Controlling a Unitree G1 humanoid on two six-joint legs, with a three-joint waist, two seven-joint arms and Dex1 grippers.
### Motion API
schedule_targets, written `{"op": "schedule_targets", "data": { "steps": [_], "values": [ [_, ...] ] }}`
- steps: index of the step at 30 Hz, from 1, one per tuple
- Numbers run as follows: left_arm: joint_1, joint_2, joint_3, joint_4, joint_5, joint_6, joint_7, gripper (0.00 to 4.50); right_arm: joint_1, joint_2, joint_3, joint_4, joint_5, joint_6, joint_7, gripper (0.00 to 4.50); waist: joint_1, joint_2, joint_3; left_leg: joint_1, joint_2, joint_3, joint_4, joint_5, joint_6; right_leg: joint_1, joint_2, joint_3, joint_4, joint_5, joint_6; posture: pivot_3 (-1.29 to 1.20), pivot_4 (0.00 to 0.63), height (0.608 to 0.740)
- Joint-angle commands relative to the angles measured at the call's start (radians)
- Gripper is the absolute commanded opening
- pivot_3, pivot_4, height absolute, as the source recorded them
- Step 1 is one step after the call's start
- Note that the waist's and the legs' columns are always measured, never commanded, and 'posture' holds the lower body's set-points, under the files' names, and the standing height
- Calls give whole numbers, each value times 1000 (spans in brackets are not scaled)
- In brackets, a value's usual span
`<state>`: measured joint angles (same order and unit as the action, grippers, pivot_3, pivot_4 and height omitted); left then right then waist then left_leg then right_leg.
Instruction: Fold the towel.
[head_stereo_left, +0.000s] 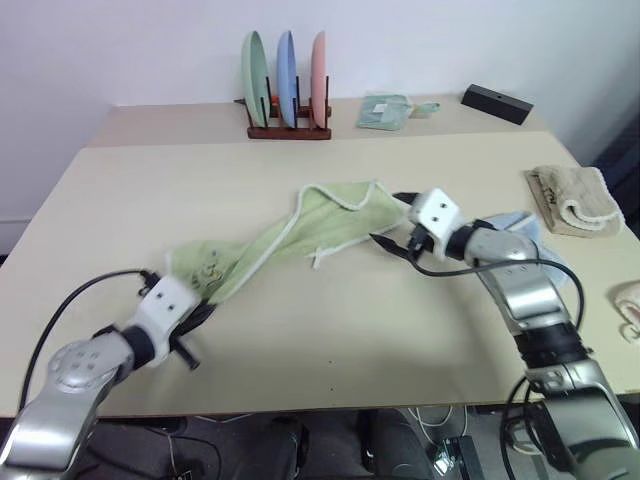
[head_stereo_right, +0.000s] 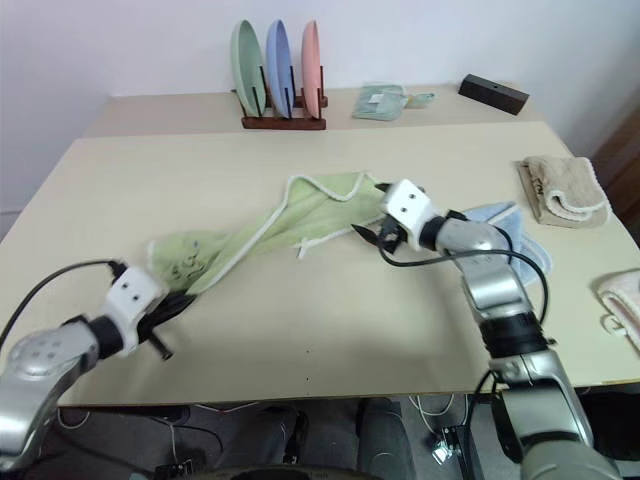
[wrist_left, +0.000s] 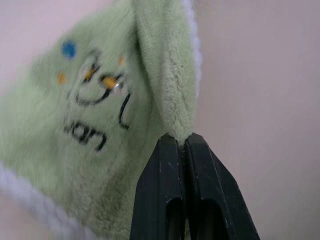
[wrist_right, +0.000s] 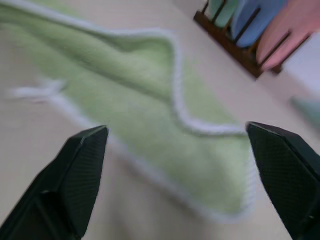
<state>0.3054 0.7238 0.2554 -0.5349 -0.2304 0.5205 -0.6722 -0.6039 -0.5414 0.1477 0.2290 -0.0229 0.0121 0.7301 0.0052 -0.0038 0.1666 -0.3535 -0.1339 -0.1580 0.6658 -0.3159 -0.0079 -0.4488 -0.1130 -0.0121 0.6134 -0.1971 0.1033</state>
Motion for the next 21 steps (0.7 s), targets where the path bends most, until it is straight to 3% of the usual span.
{"op": "schedule_targets", "data": {
  "steps": [1,9,13,16,19,21],
  "values": [
    [31,7,70,-30,-21,1,-11,37,-63,22,40,72,-75,-102,-38,4500,5,0,0,0,0,0,0,0,-1,0,0,0,0,0,0,0,150,726],
    [98,-9,61,-47,-13,-9,1,37,-201,88,132,370,-227,-311,-160,4500,-9,-1,0,1,1,5,-1,0,0,-1,1,4,0,0,0,0,150,726],
    [102,-26,51,-47,-25,-6,7,37,-345,168,240,623,-405,-420,-353,4500,-25,-1,0,1,2,9,-1,0,-1,-4,3,6,1,1,-1,0,150,726],
    [108,-29,49,-48,-22,-6,8,37,-414,202,269,743,-451,-478,-429,4500,-25,-1,0,-1,6,14,-1,-1,-2,-9,7,11,2,1,-2,0,150,726],
    [115,-32,48,-50,-19,-8,11,0,-464,229,310,830,-498,-535,-467,3613,-25,-1,0,-2,8,16,-2,-1,-3,-11,10,12,2,2,-3,0,150,726],
    [120,-35,49,-54,-19,-7,14,0,-485,243,330,875,-525,-555,-490,2650,-25,-1,0,-1,9,16,-2,-2,-3,-11,11,12,2,3,-4,0,150,726]
  ]
}}
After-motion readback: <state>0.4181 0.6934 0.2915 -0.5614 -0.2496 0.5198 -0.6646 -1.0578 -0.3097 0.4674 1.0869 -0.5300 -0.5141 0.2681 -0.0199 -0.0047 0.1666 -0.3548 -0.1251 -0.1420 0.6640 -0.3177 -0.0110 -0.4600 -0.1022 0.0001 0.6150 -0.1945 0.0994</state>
